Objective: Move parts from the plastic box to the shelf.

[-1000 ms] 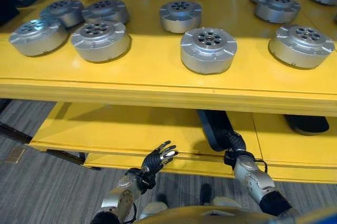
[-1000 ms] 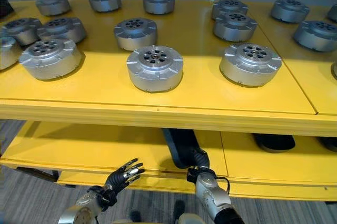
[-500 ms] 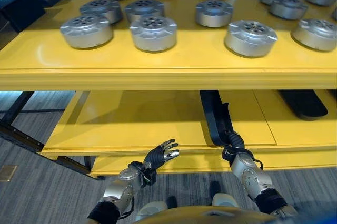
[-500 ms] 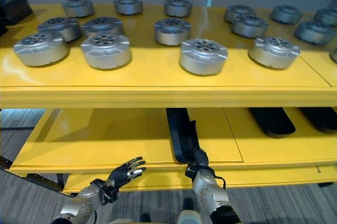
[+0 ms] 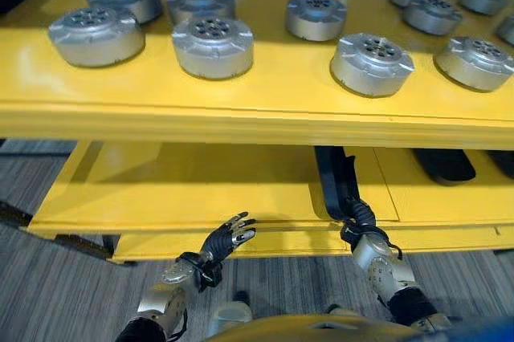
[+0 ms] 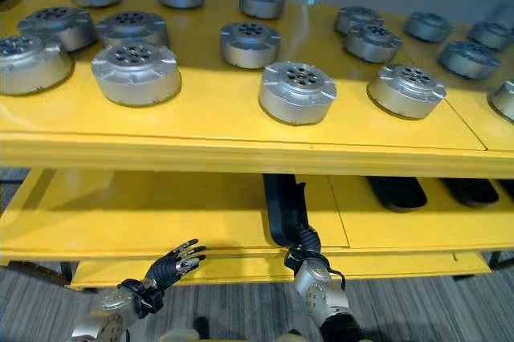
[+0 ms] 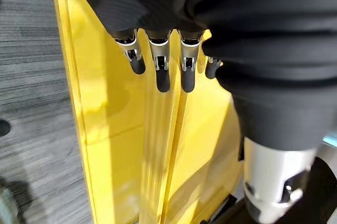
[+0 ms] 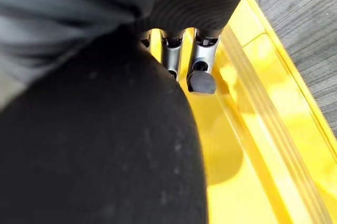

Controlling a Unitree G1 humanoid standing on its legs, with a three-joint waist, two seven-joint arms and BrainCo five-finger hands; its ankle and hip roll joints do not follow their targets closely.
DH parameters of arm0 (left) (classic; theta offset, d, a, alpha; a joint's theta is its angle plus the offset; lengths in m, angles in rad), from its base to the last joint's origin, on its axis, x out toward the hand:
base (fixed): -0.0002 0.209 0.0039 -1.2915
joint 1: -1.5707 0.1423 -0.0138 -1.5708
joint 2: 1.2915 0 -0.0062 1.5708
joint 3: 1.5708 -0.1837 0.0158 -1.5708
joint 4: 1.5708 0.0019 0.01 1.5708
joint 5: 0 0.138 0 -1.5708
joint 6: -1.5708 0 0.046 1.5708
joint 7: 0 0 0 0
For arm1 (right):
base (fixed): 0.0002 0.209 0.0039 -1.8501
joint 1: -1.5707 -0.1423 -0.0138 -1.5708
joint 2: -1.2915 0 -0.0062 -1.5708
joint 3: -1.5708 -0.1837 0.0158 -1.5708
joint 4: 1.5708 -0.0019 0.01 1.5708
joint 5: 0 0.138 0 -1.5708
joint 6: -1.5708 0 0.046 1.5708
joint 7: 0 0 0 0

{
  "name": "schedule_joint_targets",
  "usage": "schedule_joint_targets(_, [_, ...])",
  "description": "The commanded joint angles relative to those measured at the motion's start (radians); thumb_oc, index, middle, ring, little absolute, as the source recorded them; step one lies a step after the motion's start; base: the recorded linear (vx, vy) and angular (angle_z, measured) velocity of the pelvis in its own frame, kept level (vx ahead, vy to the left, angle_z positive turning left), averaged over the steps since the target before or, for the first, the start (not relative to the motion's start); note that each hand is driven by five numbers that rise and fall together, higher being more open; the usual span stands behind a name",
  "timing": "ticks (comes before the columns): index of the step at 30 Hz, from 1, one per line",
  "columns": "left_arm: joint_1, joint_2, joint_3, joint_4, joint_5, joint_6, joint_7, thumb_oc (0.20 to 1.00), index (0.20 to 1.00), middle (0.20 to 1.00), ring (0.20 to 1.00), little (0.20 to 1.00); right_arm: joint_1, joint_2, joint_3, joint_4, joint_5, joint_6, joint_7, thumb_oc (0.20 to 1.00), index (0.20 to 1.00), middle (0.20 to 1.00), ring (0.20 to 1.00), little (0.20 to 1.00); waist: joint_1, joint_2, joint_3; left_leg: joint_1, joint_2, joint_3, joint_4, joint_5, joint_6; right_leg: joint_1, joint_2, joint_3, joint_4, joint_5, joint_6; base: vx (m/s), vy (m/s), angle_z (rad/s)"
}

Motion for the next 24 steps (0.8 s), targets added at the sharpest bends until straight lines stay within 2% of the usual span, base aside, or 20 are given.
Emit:
schedule_joint_targets(1, [-0.040,-0.047,-0.029,-0.060,-0.020,0.037,-0.049,1.000,1.000,1.000,1.000,1.000,-0.119,-0.061,-0.071,-0.094,-0.003,-0.076,-0.028,0.200,0.200,0.200,0.200,0.200,-0.013,0.044,0.041,0.038,0.063,-0.113,0.026,-0.108,0.020,-0.052,0.016,-0.004,0.090,-0.002,0.037,0.00,-0.026,-0.07])
schedule_joint_targets(8, [0.024,-0.060,-0.028,-0.049,0.008,0.033,-0.070,1.000,1.000,1.000,1.000,1.000,-0.137,-0.126,-0.136,-0.062,-0.063,0.023,-0.016,0.200,0.200,0.200,0.200,0.200,-0.016,0.050,0.020,0.087,0.094,-0.113,-0.032,-0.083,-0.020,-0.006,0.026,-0.019,0.060,-0.033,0.040,0.05,0.019,-0.06])
schedule_joint_targets(16, [0.010,-0.027,-0.046,-0.033,-0.017,0.045,-0.137,1.000,1.000,1.000,1.000,1.000,-0.213,-0.154,-0.165,0.063,-0.096,0.037,-0.062,0.200,0.200,0.200,0.200,0.200,0.006,0.062,0.043,0.073,0.089,-0.129,-0.017,-0.082,-0.023,-0.033,0.009,-0.034,0.106,-0.046,0.047,0.00,0.017,0.05])
schedule_joint_targets(24, [-0.081,0.036,-0.079,-0.012,-0.058,0.051,-0.138,1.000,1.000,1.000,1.000,1.000,-0.407,-0.217,-0.178,0.248,-0.147,0.040,-0.094,0.200,0.200,0.200,0.200,0.200,0.059,0.075,0.118,-0.058,0.088,-0.149,0.084,-0.079,-0.021,-0.094,-0.006,-0.060,0.167,-0.055,0.045,-0.09,-0.013,0.16])
